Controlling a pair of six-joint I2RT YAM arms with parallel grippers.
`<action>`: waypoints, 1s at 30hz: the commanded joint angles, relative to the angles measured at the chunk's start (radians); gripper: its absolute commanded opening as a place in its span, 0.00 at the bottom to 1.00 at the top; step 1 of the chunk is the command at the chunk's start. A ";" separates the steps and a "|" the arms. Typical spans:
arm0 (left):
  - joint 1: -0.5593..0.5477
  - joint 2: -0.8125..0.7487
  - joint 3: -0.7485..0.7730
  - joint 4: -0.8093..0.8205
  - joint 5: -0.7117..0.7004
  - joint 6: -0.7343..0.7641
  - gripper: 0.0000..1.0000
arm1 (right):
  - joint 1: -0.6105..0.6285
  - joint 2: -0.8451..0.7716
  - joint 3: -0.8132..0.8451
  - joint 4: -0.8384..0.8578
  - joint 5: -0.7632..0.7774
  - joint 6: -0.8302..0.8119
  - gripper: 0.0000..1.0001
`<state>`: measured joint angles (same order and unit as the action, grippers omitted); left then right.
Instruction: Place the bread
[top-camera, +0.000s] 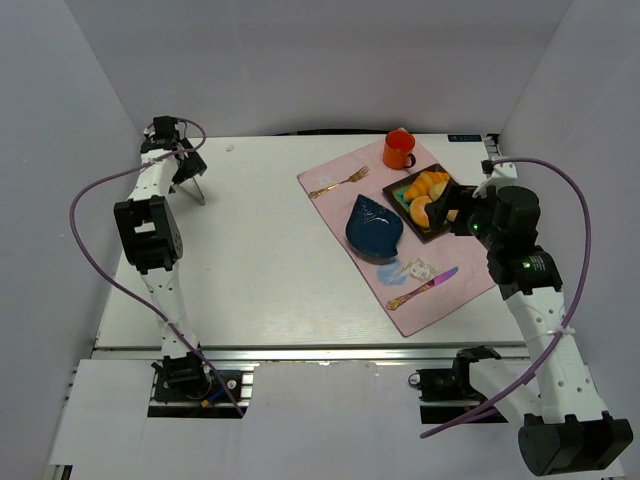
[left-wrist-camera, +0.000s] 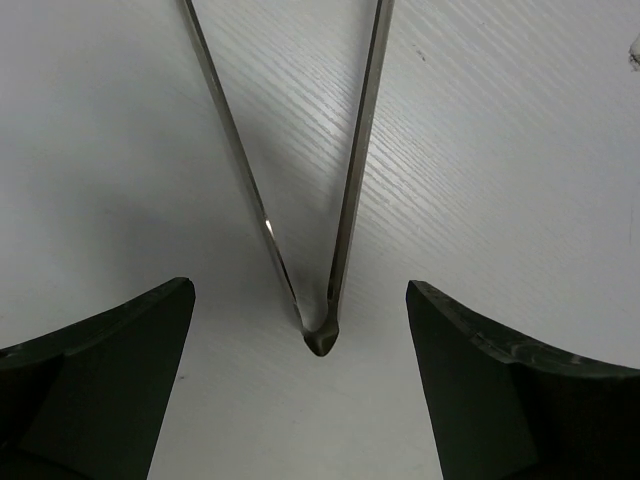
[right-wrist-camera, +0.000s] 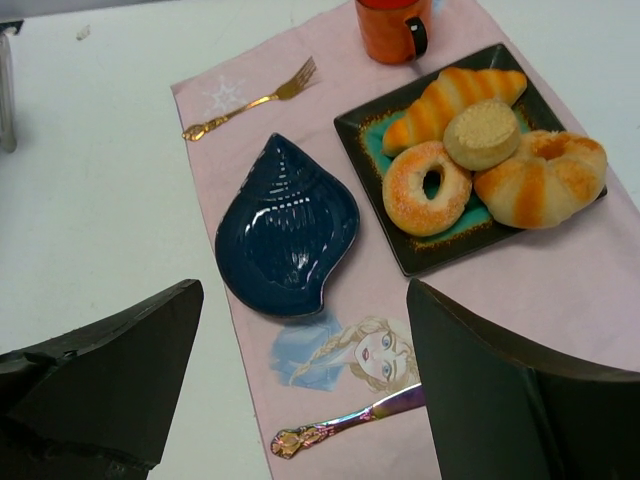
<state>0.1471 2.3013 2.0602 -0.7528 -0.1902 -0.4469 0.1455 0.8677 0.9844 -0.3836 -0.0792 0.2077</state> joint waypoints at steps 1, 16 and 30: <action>-0.011 -0.025 0.025 0.021 0.008 -0.006 0.98 | 0.000 0.014 -0.026 0.055 -0.005 0.015 0.89; 0.011 0.004 -0.043 0.064 -0.032 -0.024 0.98 | 0.000 0.011 -0.033 0.060 -0.007 0.022 0.89; 0.042 0.162 0.072 0.107 -0.031 -0.081 0.98 | 0.002 0.017 -0.050 0.080 -0.013 0.039 0.89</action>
<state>0.1799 2.4332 2.0853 -0.6640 -0.2234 -0.4850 0.1455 0.8902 0.9455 -0.3573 -0.0822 0.2325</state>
